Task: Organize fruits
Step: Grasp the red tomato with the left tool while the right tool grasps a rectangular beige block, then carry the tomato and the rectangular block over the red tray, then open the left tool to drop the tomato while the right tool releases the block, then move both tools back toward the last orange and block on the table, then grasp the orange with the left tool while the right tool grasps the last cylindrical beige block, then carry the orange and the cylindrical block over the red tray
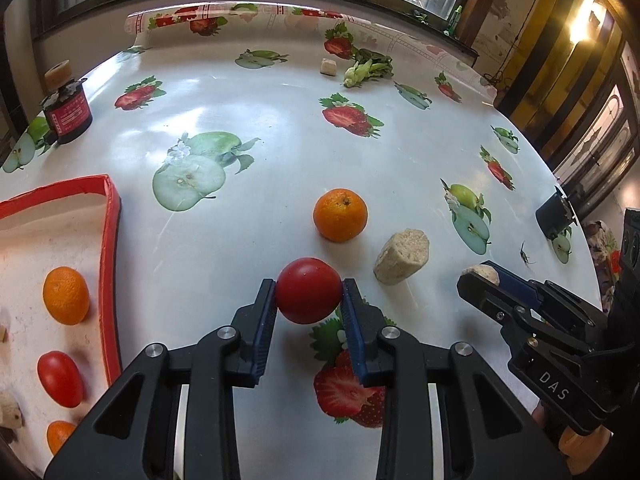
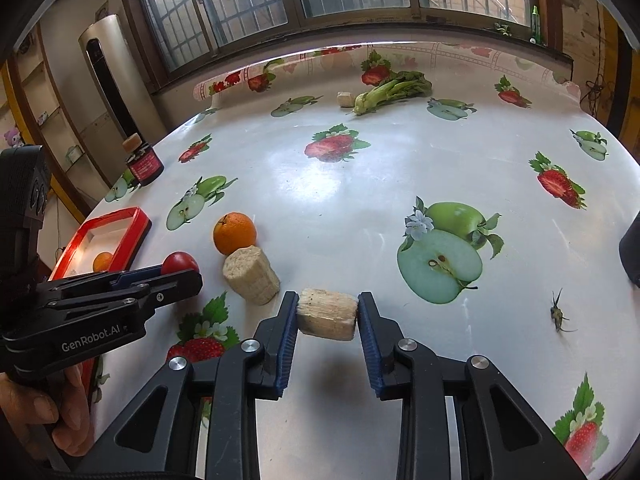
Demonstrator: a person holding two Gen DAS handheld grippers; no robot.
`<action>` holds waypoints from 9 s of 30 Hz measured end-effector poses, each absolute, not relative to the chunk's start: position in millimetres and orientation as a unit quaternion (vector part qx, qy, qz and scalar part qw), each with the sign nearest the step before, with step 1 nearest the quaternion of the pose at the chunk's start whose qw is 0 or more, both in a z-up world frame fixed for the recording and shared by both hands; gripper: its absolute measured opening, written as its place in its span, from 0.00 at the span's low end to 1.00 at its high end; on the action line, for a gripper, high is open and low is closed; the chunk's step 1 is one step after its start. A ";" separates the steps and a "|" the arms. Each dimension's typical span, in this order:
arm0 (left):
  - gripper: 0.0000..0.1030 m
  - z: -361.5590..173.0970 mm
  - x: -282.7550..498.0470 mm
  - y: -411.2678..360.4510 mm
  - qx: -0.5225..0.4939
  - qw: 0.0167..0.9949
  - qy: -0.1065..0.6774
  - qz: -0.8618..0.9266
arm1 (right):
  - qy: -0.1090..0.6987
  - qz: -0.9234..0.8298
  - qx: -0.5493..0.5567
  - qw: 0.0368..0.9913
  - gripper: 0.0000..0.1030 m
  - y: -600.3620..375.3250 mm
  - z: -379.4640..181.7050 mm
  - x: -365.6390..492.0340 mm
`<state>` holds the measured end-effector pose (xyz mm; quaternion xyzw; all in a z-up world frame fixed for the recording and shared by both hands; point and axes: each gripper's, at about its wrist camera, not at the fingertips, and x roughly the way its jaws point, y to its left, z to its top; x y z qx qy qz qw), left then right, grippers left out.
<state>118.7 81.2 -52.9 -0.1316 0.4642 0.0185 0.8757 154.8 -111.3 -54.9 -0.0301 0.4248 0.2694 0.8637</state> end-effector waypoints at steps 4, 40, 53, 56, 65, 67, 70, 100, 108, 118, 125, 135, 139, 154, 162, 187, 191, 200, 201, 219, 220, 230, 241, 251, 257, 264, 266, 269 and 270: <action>0.29 -46.6 103.1 85.2 -0.137 0.878 0.458 0.025 | 0.422 0.277 -0.027 0.863 0.30 -110.0 -48.7 139.8; 0.29 -14.8 11.6 188.9 -0.151 0.887 0.416 0.128 | 0.391 0.380 -0.072 0.835 0.29 21.2 -14.4 70.1; 0.29 -20.0 4.3 229.4 -0.164 0.881 0.416 0.154 | 0.390 0.408 -0.088 0.821 0.29 76.0 -14.6 63.1; 0.29 -22.1 3.2 238.6 -0.168 0.879 0.417 0.158 | 0.392 0.411 -0.092 0.818 0.29 85.0 -16.3 63.0; 0.29 -29.7 7.0 268.6 -0.184 0.870 0.425 0.169 | 0.407 0.414 -0.096 0.808 0.29 111.2 -26.3 75.8; 0.29 -31.0 10.8 275.5 -0.187 0.868 0.427 0.173 | 0.412 0.415 -0.097 0.805 0.29 119.5 -29.0 82.0; 0.29 -33.7 18.8 286.3 -0.190 0.864 0.432 0.178 | 0.417 0.413 -0.101 0.803 0.29 134.2 -32.5 92.9; 0.56 -52.1 40.8 307.2 -0.188 0.838 0.465 0.215 | 0.441 0.409 -0.144 0.786 0.52 177.9 -65.4 121.4; 0.56 -30.3 23.3 303.6 -0.194 0.847 0.443 0.218 | 0.424 0.409 -0.149 0.794 0.61 158.0 -50.1 104.8; 0.56 -19.2 16.8 282.4 -0.191 0.855 0.437 0.205 | 0.407 0.405 -0.123 0.809 0.61 112.6 -27.0 89.5; 0.56 -13.3 20.9 261.0 -0.183 0.861 0.436 0.189 | 0.406 0.387 -0.106 0.821 0.61 75.2 -21.1 91.1; 0.56 -9.9 35.4 225.2 -0.169 0.866 0.442 0.162 | 0.416 0.355 -0.085 0.833 0.61 26.3 -25.8 104.9; 0.56 -9.6 41.3 209.8 -0.163 0.868 0.445 0.150 | 0.419 0.344 -0.080 0.836 0.61 8.2 -28.9 108.0; 0.56 -19.2 72.3 158.8 -0.142 0.868 0.465 0.106 | 0.430 0.296 -0.064 0.851 0.61 -47.5 -43.2 132.8; 0.56 -26.7 99.2 136.8 -0.131 0.864 0.478 0.088 | 0.436 0.269 -0.055 0.857 0.60 -59.1 -59.5 161.6; 0.31 -65.6 182.0 59.6 -0.094 0.864 0.494 0.038 | 0.428 0.254 -0.005 0.867 0.28 -132.6 -51.7 147.6; 0.31 -56.7 160.1 60.6 -0.092 0.868 0.486 0.042 | 0.426 0.257 -0.001 0.868 0.28 -133.8 -47.9 140.6; 0.31 -28.0 94.2 74.6 -0.105 0.882 0.455 0.059 | 0.420 0.278 0.000 0.864 0.28 -125.7 -39.2 109.9; 0.31 -25.8 87.5 76.6 -0.106 0.884 0.452 0.061 | 0.420 0.281 -0.001 0.863 0.28 -123.9 -38.6 105.8; 0.31 -13.9 1.3 114.7 -0.117 0.893 0.422 0.103 | 0.402 0.327 -0.030 0.855 0.28 -83.7 -20.5 54.4; 0.31 -13.1 -2.8 115.6 -0.114 0.894 0.420 0.105 | 0.401 0.330 -0.031 0.854 0.28 -81.0 -19.6 52.2; 0.31 -11.1 -39.4 129.1 -0.112 0.896 0.411 0.124 | 0.387 0.371 -0.051 0.842 0.28 -50.0 -8.8 24.8; 0.31 -14.3 -75.6 150.8 -0.117 0.893 0.407 0.152 | 0.384 0.417 -0.078 0.820 0.28 -10.6 -8.9 -8.1; 0.31 -20.5 -98.7 172.0 -0.126 0.887 0.406 0.181 | 0.384 0.451 -0.103 0.800 0.28 18.4 -12.8 -36.2; 0.31 -25.3 -106.1 182.8 -0.135 0.883 0.407 0.190 | 0.387 0.454 -0.107 0.795 0.28 24.8 -15.2 -40.4; 0.31 -29.8 -113.4 192.2 -0.136 0.879 0.409 0.202 | 0.391 0.455 -0.111 0.793 0.28 29.4 -19.4 -41.9; 0.31 -31.6 -114.9 195.2 -0.136 0.878 0.411 0.205 | 0.392 0.455 -0.113 0.791 0.28 31.3 -20.6 -42.5; 0.31 -35.7 -116.9 200.8 -0.146 0.875 0.414 0.204 | 0.393 0.455 -0.115 0.791 0.28 34.1 -22.2 -41.8; 0.31 -37.1 -118.0 203.6 -0.154 0.874 0.415 0.200 | 0.394 0.455 -0.116 0.790 0.28 35.0 -22.9 -41.1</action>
